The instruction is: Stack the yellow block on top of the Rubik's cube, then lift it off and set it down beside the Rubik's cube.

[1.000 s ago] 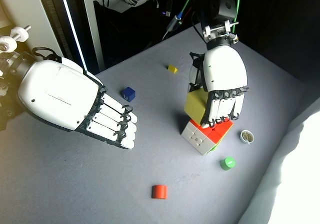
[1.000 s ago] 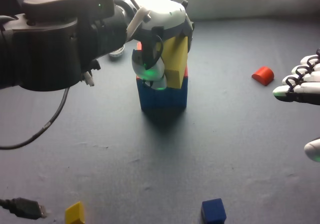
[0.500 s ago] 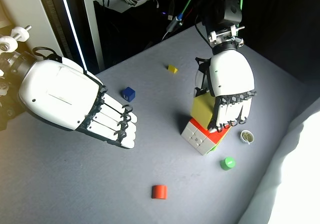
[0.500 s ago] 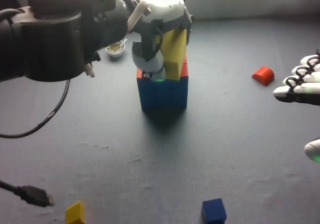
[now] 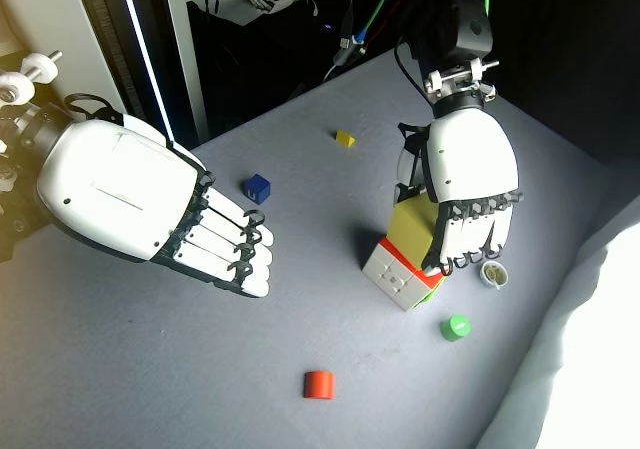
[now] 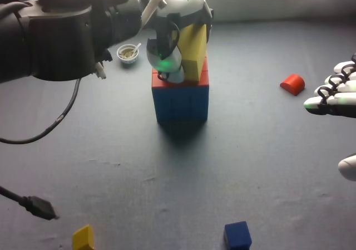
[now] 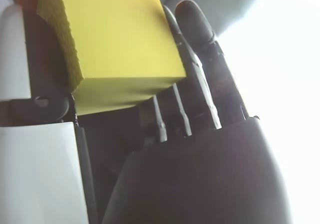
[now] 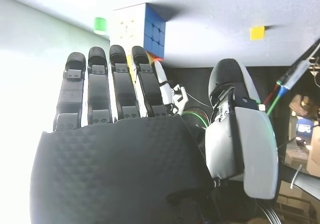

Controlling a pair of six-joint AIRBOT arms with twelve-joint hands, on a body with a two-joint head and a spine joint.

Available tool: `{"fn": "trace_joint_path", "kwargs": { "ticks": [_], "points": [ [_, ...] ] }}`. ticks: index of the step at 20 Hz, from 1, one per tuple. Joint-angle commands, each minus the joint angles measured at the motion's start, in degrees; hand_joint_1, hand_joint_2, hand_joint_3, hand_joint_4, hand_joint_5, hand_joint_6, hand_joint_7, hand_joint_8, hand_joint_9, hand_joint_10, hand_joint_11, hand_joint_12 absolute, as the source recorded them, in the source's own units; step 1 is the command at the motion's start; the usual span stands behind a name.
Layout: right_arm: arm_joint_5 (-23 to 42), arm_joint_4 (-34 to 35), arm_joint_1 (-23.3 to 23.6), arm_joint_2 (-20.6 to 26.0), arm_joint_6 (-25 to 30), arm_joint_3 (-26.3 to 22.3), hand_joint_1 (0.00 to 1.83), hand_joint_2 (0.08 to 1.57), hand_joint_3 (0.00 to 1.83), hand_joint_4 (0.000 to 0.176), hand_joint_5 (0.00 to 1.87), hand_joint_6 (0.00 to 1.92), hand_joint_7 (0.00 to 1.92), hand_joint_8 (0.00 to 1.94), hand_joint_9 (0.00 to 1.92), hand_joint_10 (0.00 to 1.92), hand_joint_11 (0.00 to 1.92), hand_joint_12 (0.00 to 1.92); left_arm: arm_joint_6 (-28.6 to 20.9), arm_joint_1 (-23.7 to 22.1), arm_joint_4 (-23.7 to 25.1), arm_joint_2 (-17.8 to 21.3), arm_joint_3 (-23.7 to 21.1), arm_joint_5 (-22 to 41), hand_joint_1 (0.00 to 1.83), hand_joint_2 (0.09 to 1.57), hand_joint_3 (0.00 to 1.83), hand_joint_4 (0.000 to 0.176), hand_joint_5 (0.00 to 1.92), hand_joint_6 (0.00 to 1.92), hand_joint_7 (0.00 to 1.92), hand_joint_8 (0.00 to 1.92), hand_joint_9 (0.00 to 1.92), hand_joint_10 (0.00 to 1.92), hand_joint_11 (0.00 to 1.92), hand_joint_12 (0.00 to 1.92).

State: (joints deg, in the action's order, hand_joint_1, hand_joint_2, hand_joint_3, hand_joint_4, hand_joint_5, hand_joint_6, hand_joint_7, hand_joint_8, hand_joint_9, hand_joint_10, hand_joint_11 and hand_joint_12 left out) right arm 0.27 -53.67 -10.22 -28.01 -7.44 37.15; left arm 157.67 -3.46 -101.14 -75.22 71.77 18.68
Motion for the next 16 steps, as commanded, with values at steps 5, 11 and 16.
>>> {"fn": "trace_joint_path", "kwargs": {
  "ticks": [5, 11, 16],
  "points": [
    [3.45, 0.17, 0.45, 0.74, 0.05, -0.26, 0.00, 1.21, 0.00, 0.000, 0.14, 0.01, 0.13, 0.01, 0.08, 0.01, 0.01, 0.01, 0.91, 0.08, 1.97, 0.60, 1.70, 0.69, 1.38, 1.12, 0.00, 0.000, 0.87, 1.01, 1.07, 0.88, 0.85, 1.28, 0.50, 1.32],
    [3.45, 0.17, 0.45, 0.74, 0.05, -0.26, 0.00, 1.21, 0.00, 0.000, 0.15, 0.01, 0.13, 0.00, 0.09, 0.01, 0.02, 0.02, 0.91, 0.78, 1.31, 0.66, 1.50, 0.68, 1.38, 1.12, 0.00, 0.000, 0.88, 0.97, 1.07, 0.91, 0.86, 1.27, 0.48, 1.30],
    [3.47, 0.17, 0.45, 0.74, 0.05, -0.26, 0.00, 1.21, 0.00, 0.000, 0.13, 0.00, 0.12, 0.00, 0.08, 0.01, 0.01, 0.01, 0.91, 0.98, 1.05, 0.64, 1.49, 0.69, 1.38, 1.11, 0.00, 0.000, 0.91, 0.92, 1.07, 0.91, 0.87, 1.27, 0.49, 1.30]
  ]
}}
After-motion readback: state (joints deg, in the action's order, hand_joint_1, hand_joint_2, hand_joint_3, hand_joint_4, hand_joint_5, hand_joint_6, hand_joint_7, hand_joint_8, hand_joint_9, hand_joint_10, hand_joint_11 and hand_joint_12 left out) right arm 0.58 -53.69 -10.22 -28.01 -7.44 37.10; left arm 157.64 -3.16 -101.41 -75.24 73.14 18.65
